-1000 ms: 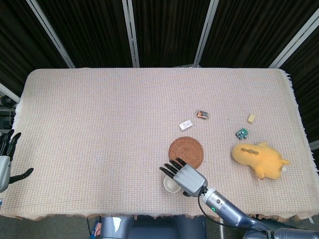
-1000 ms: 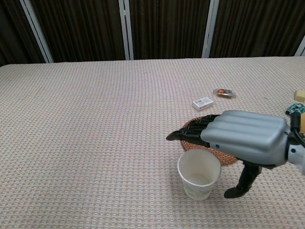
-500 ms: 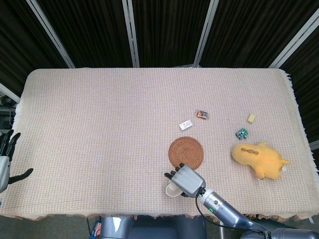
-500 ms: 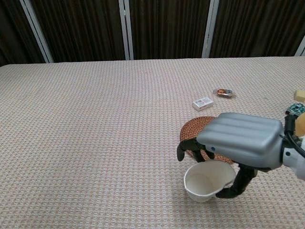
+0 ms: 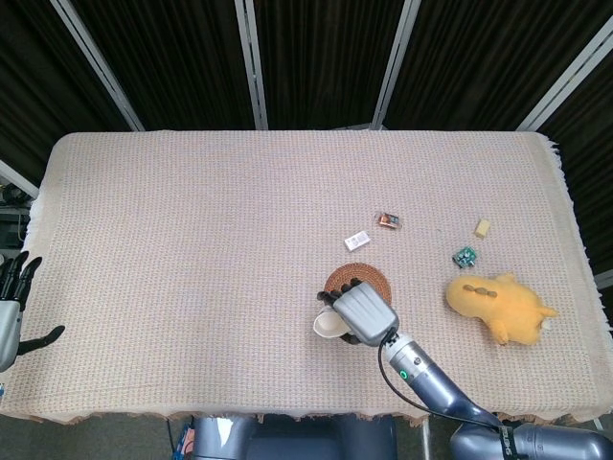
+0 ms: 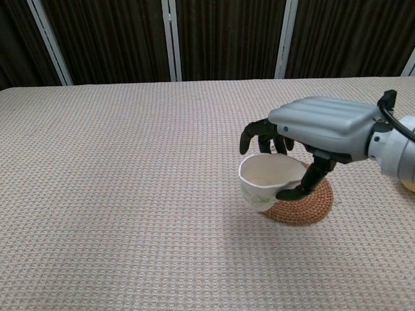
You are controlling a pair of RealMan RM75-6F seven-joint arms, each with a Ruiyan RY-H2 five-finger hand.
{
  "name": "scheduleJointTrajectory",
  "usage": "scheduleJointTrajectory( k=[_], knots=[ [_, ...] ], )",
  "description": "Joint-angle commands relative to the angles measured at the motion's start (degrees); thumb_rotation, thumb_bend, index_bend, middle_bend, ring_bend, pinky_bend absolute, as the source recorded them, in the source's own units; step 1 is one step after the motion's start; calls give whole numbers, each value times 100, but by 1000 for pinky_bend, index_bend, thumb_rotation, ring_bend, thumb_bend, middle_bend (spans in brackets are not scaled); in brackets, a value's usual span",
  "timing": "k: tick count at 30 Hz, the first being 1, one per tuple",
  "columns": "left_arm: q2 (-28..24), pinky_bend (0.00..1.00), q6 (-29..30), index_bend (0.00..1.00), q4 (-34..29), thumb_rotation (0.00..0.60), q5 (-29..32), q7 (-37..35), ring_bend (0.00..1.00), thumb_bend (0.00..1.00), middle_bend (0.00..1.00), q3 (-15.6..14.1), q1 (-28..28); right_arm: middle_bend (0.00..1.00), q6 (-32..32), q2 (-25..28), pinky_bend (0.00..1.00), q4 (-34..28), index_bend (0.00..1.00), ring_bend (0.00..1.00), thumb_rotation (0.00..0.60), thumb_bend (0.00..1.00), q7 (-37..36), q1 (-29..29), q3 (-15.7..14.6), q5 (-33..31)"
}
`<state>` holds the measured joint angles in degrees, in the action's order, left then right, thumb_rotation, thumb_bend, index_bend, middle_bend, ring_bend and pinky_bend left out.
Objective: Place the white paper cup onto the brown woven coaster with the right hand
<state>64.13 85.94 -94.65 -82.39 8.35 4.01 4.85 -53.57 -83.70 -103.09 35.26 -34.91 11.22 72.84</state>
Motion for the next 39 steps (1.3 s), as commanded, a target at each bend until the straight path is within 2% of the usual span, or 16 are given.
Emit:
scheduleJointTrajectory(
  k=[1,7,19,21,23,25,30,34,36,39],
  knots=[
    [-5,0,-16,0,-1,600,30,-11,0,0,0,11,2,477,-144,-223,407,353,287,460,600,149,107,-184,416,-981],
    [-36,0,-57,0,-18,600,72,-51,0,0,0,18,9,478,-140,-270,407,633,288,460,600,153,-48,-280,480,-1711],
    [-83,0,-4,0,-55,600,75,-119,0,0,0,40,-13,470,-99,-79,407,644,277,455,600,157,-371,-363,214,-1656],
    [-86,0,-16,0,-56,600,73,-123,0,0,0,36,-9,376,-80,-57,399,630,184,386,600,92,-395,-380,173,-1666],
    [-84,0,-26,0,-53,600,70,-109,0,0,0,30,-5,141,-87,-45,318,631,30,189,600,5,-384,-402,130,-1660],
    [-80,0,-22,0,-53,600,68,-100,0,0,0,32,-5,22,-111,-33,246,595,0,66,600,0,-329,-420,84,-1700],
    [-85,0,-48,0,-53,600,100,-116,0,0,0,44,5,0,-217,100,227,292,0,29,600,0,-198,-460,39,-1779],
    [-98,0,-65,0,-60,600,105,-142,0,0,0,44,10,0,-377,390,216,-179,0,29,600,0,-240,-392,-29,-1506],
    [-113,0,-47,0,-69,600,84,-169,0,0,0,39,2,0,-538,639,189,-503,0,27,600,0,-335,-272,-114,-1175],
    [-130,0,-16,0,-77,600,54,-208,0,0,0,33,-13,0,-828,983,68,-797,0,7,600,0,-430,-58,-277,-604]
  ],
)
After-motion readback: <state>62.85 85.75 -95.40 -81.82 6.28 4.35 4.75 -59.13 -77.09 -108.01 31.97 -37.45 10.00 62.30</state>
